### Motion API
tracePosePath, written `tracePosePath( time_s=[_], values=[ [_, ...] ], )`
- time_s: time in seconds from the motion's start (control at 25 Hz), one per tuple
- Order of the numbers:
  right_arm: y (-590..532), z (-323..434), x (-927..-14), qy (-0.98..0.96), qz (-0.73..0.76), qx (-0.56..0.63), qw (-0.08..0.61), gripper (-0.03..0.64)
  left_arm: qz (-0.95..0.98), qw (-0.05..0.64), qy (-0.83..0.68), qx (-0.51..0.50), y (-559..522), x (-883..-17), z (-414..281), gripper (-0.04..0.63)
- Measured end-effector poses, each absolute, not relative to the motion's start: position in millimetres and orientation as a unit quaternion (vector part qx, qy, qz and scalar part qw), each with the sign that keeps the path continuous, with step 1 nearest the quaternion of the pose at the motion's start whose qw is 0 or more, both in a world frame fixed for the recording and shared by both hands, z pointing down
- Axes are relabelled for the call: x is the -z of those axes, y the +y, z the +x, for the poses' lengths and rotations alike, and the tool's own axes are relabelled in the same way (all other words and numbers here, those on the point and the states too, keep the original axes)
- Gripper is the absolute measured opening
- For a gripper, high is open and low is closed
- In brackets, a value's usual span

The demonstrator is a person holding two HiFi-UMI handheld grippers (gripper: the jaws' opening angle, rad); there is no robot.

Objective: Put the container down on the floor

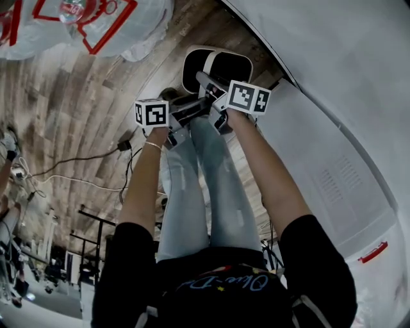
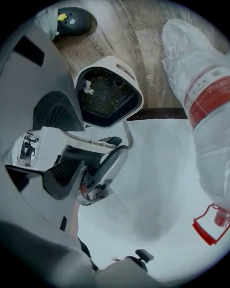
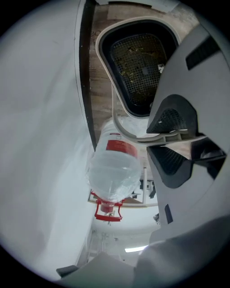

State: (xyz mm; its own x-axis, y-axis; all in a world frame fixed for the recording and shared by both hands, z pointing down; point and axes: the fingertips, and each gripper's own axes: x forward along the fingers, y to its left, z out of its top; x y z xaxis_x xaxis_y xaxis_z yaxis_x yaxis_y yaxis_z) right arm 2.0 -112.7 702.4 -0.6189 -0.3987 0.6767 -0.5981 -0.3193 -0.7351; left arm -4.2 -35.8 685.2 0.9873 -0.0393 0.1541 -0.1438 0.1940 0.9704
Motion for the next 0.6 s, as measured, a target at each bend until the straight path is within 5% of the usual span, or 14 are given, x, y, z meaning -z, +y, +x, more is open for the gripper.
tracePosePath(
  time_s=[0.6],
  values=[
    [-110.4,-7.8,-715.1,-0.597,0.42,-0.669,0.139,0.121,0.652,0.747,-0.105,-0.073,-31.6,-703.3,-20.6,0.256]
  ],
)
